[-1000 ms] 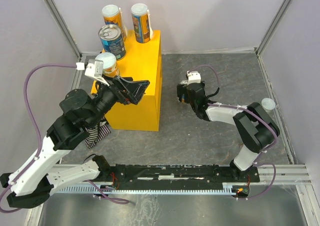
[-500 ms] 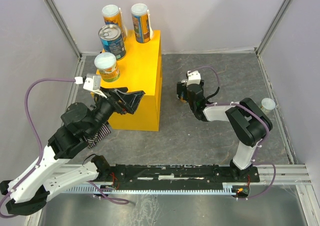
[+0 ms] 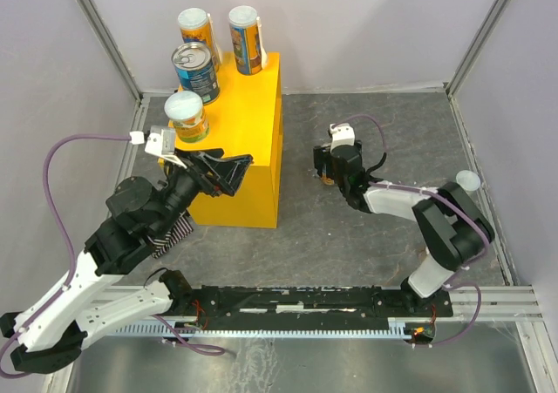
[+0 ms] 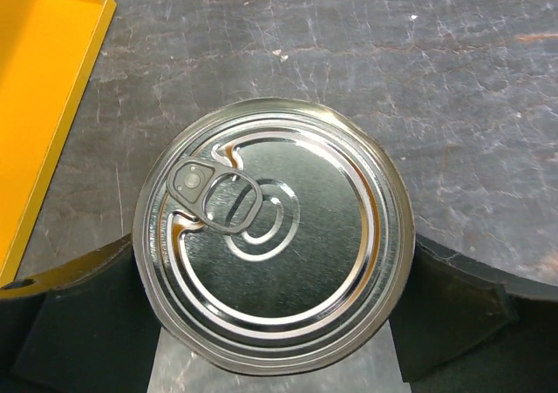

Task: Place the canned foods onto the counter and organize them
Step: Pick up the canned food from the center of the board.

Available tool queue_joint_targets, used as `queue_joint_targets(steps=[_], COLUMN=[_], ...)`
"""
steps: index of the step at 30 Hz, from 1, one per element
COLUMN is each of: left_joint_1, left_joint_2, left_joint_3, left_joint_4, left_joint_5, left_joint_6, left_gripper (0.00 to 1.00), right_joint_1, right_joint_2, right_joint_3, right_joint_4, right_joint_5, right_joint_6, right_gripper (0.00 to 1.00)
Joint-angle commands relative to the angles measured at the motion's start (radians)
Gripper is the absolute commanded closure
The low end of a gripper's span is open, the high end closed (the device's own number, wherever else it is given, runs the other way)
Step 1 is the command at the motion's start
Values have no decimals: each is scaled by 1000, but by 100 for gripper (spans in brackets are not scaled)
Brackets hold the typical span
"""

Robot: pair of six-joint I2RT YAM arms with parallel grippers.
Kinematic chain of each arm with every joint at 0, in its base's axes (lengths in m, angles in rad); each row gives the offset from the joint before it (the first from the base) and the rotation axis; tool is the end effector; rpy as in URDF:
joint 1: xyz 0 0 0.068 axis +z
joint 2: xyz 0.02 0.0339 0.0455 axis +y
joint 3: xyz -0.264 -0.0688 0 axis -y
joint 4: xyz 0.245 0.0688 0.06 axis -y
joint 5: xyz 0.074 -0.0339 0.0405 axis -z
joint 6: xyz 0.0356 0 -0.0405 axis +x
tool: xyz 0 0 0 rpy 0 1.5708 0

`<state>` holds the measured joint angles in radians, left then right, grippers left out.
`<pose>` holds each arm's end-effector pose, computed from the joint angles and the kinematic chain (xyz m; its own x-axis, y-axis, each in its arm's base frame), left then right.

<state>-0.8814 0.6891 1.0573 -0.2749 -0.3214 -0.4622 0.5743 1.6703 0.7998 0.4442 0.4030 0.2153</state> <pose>0.0917 -0.0936 0.4356 -0.1842 -0.4417 -0.8781 0.5027 0.7254 -0.4703 0.2991 0.1769 0.1834 -0.3819 -0.0130 -0.9241 -0.1211 0.9920 0.0361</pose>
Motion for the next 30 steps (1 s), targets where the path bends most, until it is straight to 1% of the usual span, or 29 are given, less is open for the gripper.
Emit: queue_joint_targets(steps=[1, 3, 10, 15, 22, 30], left_joint_1=[1, 1, 1, 1, 2, 1], left_joint_2=[9, 19, 26, 3, 3, 14], left_joint_3=[80, 101, 140, 142, 169, 213], left_joint_4=[31, 19, -10, -20, -6, 22], left_joint_5=[-4, 1, 18, 4, 4, 26], left_joint_6=[17, 9, -27, -45, -39, -30], left_gripper=[2, 2, 3, 3, 3, 3], right_joint_1=[9, 16, 70, 109, 141, 165], right_joint_2=[-184, -231, -384, -456, -459, -376], right_joint_3=[78, 91, 188, 297, 514, 825], right_joint_4=[-16, -69, -295, -439, -577, -708], right_joint_5=[-1, -5, -4, 8, 14, 1], right_joint_6=[-22, -22, -53, -85, -142, -175], right_gripper=[71, 75, 83, 84, 85, 86])
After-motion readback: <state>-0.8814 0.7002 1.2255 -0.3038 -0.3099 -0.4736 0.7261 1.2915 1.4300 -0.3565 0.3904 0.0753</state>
